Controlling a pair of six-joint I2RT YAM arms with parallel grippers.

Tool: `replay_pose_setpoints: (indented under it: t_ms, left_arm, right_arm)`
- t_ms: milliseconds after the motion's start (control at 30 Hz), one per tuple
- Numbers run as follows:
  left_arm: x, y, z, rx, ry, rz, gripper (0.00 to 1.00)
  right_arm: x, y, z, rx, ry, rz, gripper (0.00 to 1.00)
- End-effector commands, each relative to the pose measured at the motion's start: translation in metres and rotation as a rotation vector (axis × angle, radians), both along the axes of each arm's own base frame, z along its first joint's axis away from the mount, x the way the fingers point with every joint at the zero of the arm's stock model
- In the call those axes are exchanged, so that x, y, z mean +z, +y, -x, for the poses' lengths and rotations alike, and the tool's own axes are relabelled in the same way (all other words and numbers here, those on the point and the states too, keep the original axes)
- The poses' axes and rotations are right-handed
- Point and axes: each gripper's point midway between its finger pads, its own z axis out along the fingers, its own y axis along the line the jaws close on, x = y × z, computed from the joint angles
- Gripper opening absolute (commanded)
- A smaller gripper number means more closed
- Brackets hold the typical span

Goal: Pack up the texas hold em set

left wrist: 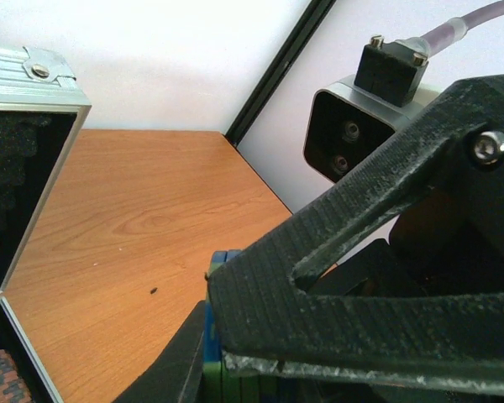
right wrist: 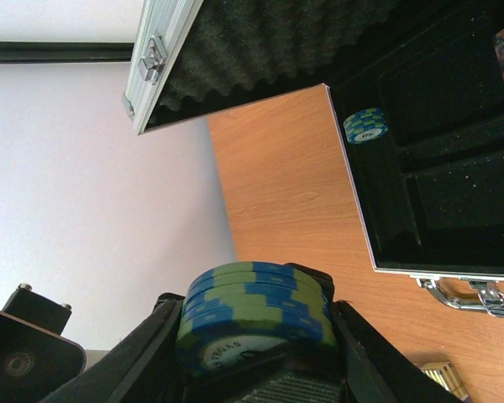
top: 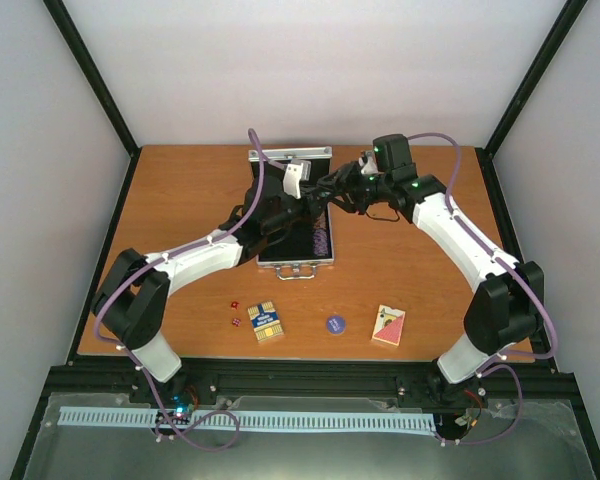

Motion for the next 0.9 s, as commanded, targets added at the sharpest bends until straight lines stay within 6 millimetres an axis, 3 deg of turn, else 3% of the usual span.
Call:
replay_pose_setpoints:
  t_ms: [0, 567, 800, 867]
  left_arm:
    - [0.051, 0.011, -0.006, 0.026, -0.172, 0.024, 0.01]
    - [0.042, 0.008, 0.024, -0.108, -0.200, -0.066, 0.01]
    - [0.028, 0.010, 0.040, -0.177, -0.193, -0.140, 0.01]
    - [0.023, 0.010, 0.045, -0.211, -0.194, -0.175, 0.01]
  right_arm:
    - [0.001, 0.006, 0.029, 0.089, 0.035, -0.010, 0.24]
    - [0.009, 0.007, 0.022, 0.107, -0.014, 0.010, 1.00]
    - [0.023, 0.009, 0.008, 0.102, -0.075, 0.016, 1.00]
    - [0.025, 0.000, 0.003, 0.074, -0.084, 0.053, 1.00]
